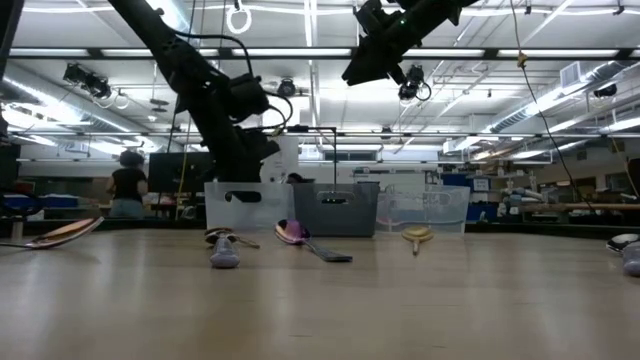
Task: Sort silverware by color (type)
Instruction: Put the bottom left purple spoon into the left transparent bin, then put the left blue spoon into the right transparent bin
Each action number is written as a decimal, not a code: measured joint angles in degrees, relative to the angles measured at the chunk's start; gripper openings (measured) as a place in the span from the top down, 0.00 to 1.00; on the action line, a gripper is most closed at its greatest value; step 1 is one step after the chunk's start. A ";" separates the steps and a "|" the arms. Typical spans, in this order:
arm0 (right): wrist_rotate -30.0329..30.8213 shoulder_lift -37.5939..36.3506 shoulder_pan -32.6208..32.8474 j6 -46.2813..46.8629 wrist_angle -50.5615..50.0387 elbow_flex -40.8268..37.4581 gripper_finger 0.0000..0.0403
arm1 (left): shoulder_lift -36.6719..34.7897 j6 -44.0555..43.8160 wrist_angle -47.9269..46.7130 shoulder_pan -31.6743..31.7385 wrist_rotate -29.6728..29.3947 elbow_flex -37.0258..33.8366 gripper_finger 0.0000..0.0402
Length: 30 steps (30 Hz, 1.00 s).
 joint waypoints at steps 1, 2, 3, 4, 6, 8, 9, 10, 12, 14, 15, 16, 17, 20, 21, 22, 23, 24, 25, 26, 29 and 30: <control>0.01 0.00 0.00 -0.01 0.01 0.00 0.71 | 0.21 -0.05 -0.17 0.02 0.02 0.00 0.86; 0.01 0.01 0.00 -0.01 0.03 0.00 0.71 | 0.26 -0.10 -0.99 0.02 0.02 -0.02 0.86; 0.01 0.00 0.00 -0.04 0.01 0.00 0.71 | 0.24 0.09 -1.49 0.02 0.04 -0.04 0.86; 0.01 0.00 0.00 -0.06 0.01 0.00 0.71 | 0.24 0.26 -1.40 0.00 0.04 -0.04 0.86; 0.01 0.00 0.00 -0.10 0.01 0.00 0.71 | 0.22 1.15 -1.49 -0.04 0.08 -0.04 0.86; 0.03 0.00 0.00 -0.03 0.01 0.00 0.71 | 0.22 1.62 -1.55 -0.22 0.20 -0.04 0.86; 0.03 0.00 0.00 -0.03 0.03 0.00 0.71 | 0.22 1.62 -1.56 -0.37 0.16 -0.04 0.86; 0.03 0.00 0.00 -0.03 0.03 0.00 0.71 | 0.22 1.61 -1.64 -0.37 0.18 -0.04 0.85; 0.03 0.00 0.00 -0.31 0.03 0.00 0.71 | 0.22 1.51 -1.78 -0.49 0.17 -0.04 0.84; 0.06 0.02 0.00 -0.93 0.03 0.00 0.71 | 0.17 0.27 -2.23 -0.63 0.17 -0.04 0.81; 0.06 0.00 0.00 -1.27 0.03 0.00 0.71 | 0.16 -0.14 -2.53 -0.67 0.17 -0.04 0.79; 0.06 0.00 0.00 -1.49 0.03 0.00 0.71 | 0.15 -0.46 -2.74 -0.69 0.17 -0.04 0.77; 0.06 0.00 0.00 -1.60 0.03 0.00 0.71 | 0.15 -1.04 -2.96 -0.70 0.19 -0.04 0.75; 0.06 0.00 0.00 -2.01 0.03 0.00 0.71 | 0.13 -1.93 -4.24 -0.68 0.27 -0.04 0.69; 0.08 0.00 0.00 -2.17 0.04 0.00 0.71 | 0.02 -2.52 -4.70 -0.66 0.65 -0.04 0.67; 0.08 0.00 0.00 -2.22 0.06 0.00 0.71 | -0.32 -2.99 -5.43 -0.63 1.02 -0.04 0.66; 0.08 0.00 0.00 -2.19 0.06 0.00 0.71 | -0.80 -3.55 -6.02 -0.63 1.04 -0.04 0.65; 0.06 0.00 0.00 -2.13 0.06 0.00 0.71 | -1.47 -4.35 -6.19 -0.63 1.07 -0.04 0.65; -0.11 0.00 0.00 -2.05 0.03 0.00 0.71 | -2.12 -4.87 -6.30 -0.63 1.10 -0.04 0.64; -0.91 0.00 -0.02 -2.04 0.03 0.00 0.71 | -2.87 -5.43 -6.28 -0.64 1.10 -0.04 0.64; -3.68 0.00 -0.27 -1.33 0.05 0.00 0.71 | -6.20 -5.91 -6.43 -0.76 1.21 -0.04 0.64; -4.07 0.00 -0.31 -0.71 -0.02 0.00 0.71 | -7.54 -5.93 -6.47 -0.92 1.20 -0.02 0.64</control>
